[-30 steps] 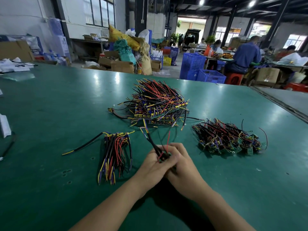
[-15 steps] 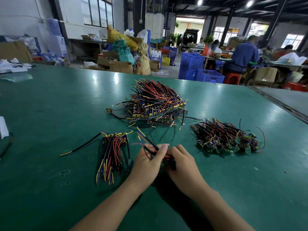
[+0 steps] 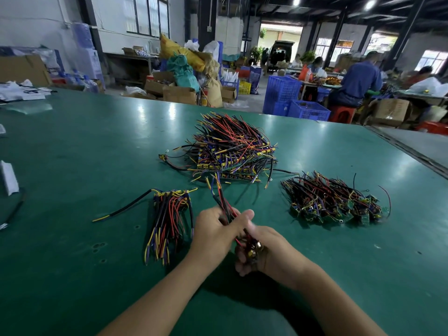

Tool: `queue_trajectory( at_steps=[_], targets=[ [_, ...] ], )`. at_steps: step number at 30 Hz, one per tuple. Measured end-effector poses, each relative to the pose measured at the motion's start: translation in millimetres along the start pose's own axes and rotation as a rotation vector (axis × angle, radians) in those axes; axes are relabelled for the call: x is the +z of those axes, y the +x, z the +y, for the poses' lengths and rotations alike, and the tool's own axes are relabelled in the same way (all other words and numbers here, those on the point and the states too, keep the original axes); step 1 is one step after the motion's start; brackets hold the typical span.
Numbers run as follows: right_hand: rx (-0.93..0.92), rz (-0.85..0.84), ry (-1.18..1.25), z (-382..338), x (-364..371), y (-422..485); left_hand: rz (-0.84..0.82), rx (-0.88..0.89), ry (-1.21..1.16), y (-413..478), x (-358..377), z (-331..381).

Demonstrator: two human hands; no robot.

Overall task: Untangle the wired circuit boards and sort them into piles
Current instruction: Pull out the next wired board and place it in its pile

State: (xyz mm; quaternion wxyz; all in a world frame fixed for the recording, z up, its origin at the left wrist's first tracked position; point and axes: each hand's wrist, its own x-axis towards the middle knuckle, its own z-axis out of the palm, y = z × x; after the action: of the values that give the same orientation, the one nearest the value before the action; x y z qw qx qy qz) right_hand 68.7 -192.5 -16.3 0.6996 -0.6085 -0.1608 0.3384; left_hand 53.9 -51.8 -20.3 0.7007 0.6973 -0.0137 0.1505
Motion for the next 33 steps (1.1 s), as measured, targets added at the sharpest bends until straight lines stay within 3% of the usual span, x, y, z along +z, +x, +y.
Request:
queue_trajectory(
  at_steps=[3,13,17,21,27,33],
  targets=[
    [0.102,-0.022,0.108,0.7,3.8,3.8,0.038,0.054,0.063,1.7,-0.1,-0.2],
    [0.038,0.024,0.208,2.8,7.9,5.6,0.115,0.037,-0.132,4.1,1.0,-1.4],
    [0.036,0.004,0.202,-0.1,4.9,3.3,0.060,-0.073,-0.309,4.0,-2.8,5.2],
    [0.061,0.003,0.234,-3.7,0.7,-1.2,-0.013,-0.067,-0.407,7.3,-6.1,8.5],
    [0.017,-0.016,0.383,-3.7,3.9,0.1,0.088,-0.021,-0.393,10.3,-8.5,2.8],
    [-0.002,0.051,0.403,-0.4,3.6,5.3,0.176,0.139,-0.157,12.1,-7.6,-3.1]
  ],
)
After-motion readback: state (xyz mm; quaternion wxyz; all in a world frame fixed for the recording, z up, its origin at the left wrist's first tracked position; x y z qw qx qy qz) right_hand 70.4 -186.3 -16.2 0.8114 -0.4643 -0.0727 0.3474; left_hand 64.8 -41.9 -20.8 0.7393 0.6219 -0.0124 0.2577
